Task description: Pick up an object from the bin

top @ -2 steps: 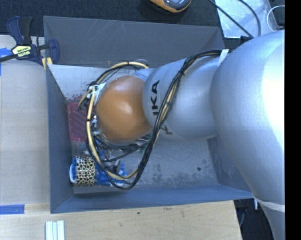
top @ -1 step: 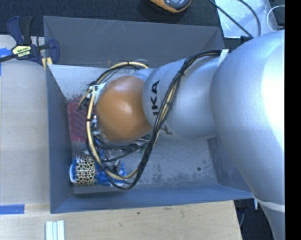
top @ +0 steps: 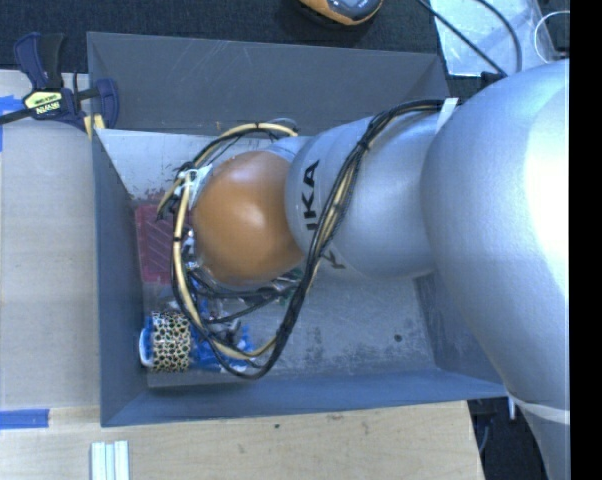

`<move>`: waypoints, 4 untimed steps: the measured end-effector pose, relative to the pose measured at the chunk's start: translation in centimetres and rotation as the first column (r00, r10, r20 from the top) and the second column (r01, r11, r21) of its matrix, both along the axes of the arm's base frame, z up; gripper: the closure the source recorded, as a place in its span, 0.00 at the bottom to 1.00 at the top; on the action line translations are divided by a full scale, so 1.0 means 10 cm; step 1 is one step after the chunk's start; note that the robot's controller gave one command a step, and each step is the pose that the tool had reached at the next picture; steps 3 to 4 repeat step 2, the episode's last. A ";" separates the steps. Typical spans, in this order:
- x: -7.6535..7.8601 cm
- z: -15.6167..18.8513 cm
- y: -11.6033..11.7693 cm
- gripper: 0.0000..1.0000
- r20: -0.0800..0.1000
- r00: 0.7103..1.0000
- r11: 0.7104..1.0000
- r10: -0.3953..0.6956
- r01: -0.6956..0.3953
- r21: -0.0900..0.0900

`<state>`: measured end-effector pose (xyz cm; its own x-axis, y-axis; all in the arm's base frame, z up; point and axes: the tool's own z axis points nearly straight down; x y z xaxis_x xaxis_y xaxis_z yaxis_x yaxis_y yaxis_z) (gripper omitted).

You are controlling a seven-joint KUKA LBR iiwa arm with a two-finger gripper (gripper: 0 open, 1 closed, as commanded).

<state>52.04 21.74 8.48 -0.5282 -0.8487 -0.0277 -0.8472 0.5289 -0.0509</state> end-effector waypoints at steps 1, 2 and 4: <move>-0.02 0.07 0.01 1.00 0.000 1.000 1.000 -0.001 0.001 0.005; -0.04 0.26 0.04 1.00 -0.003 1.000 1.000 0.000 0.000 0.013; -0.04 0.26 0.04 1.00 -0.003 1.000 1.000 0.000 0.000 0.013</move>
Offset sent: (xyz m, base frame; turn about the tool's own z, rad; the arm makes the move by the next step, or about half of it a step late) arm 0.0001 0.0002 0.0782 0.0000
